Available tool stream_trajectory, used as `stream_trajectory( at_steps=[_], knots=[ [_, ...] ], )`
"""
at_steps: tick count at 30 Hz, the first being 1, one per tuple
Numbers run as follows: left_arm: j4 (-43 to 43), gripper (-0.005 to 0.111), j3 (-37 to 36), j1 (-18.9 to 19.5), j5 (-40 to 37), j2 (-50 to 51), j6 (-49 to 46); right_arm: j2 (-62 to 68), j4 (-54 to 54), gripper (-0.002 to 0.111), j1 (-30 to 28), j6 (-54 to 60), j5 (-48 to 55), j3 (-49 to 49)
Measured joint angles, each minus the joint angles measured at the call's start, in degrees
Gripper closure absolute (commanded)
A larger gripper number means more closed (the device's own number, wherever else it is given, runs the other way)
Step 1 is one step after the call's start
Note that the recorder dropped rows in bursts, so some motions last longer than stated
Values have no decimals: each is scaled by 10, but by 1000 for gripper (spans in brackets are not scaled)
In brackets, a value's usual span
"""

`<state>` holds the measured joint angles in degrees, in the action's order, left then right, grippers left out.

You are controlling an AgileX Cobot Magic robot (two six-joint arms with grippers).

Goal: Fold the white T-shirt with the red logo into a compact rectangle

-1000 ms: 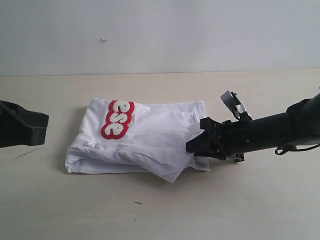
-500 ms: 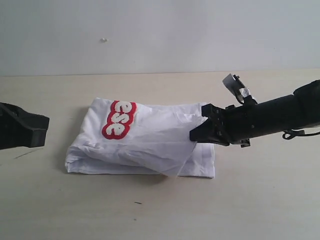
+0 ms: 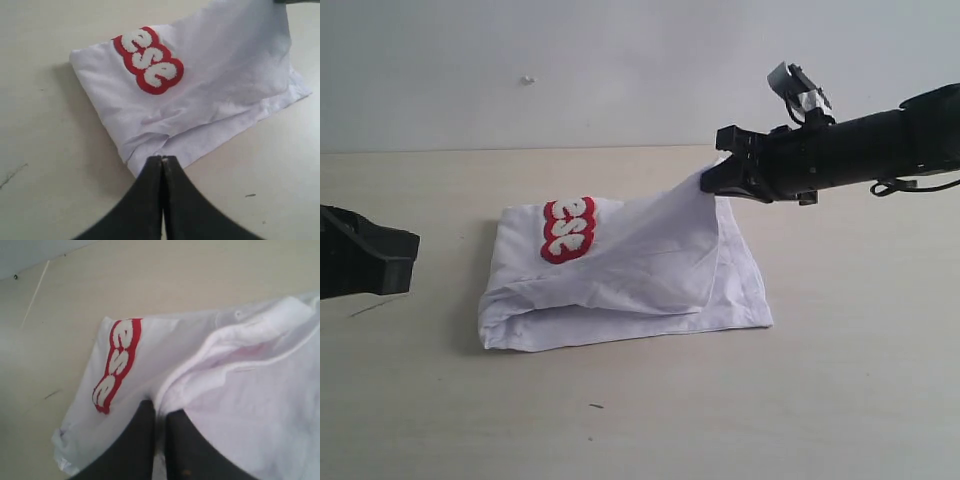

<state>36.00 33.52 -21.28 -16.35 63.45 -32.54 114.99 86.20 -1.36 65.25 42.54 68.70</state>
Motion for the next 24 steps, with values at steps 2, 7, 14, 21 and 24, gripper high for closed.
stream_trajectory(
  at_steps=[2, 7, 14, 21, 24],
  knots=[
    [0, 107, 0, 0, 0, 0, 0, 0, -7, 108, 0, 1, -17, 7],
    [0, 107, 0, 0, 0, 0, 0, 45, -148, 108, 0, -89, -77, 9],
    [0, 107, 0, 0, 0, 0, 0, 65, -193, 70, 0, -124, -108, 13],
    [0, 107, 0, 0, 0, 0, 0, 65, -228, 22, 0, -127, -78, 18],
    [0, 107, 0, 0, 0, 0, 0, 62, -229, 22, 0, -124, -78, 19]
  ],
)
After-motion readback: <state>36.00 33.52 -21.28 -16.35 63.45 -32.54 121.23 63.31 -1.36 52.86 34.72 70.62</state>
